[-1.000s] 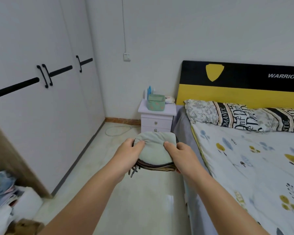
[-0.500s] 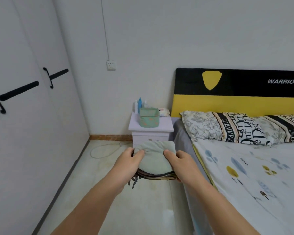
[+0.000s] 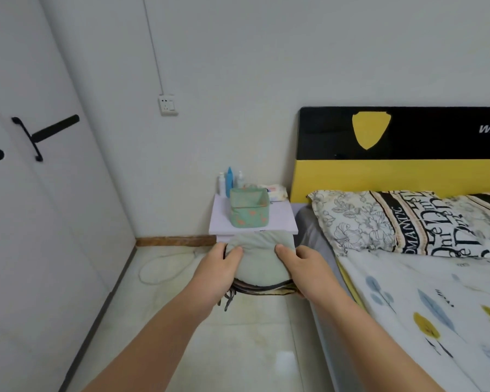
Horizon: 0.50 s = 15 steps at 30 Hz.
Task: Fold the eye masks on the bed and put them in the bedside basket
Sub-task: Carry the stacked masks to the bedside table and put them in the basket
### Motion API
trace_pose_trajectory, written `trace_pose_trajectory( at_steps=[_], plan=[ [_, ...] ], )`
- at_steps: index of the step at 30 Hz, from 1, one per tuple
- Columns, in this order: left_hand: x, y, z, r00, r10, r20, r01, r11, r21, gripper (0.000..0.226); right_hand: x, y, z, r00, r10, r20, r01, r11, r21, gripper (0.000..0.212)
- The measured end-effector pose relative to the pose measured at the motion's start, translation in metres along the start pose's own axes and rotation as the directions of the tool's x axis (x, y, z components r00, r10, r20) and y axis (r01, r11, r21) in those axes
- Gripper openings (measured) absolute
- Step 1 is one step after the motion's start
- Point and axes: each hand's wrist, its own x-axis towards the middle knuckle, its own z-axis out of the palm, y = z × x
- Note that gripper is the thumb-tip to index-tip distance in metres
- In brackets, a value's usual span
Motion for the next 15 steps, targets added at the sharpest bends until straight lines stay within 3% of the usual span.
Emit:
trace_pose_trajectory(
  at_steps=[15],
  plan=[
    [0.253,0.048,0.048,0.996,-0.041,-0.081,0.048,0.994,0.097,0.030,0.266,-0.028,-0.008,0.999,0.028,0.023,-0.028,1.000,0.010,0.039]
  ],
)
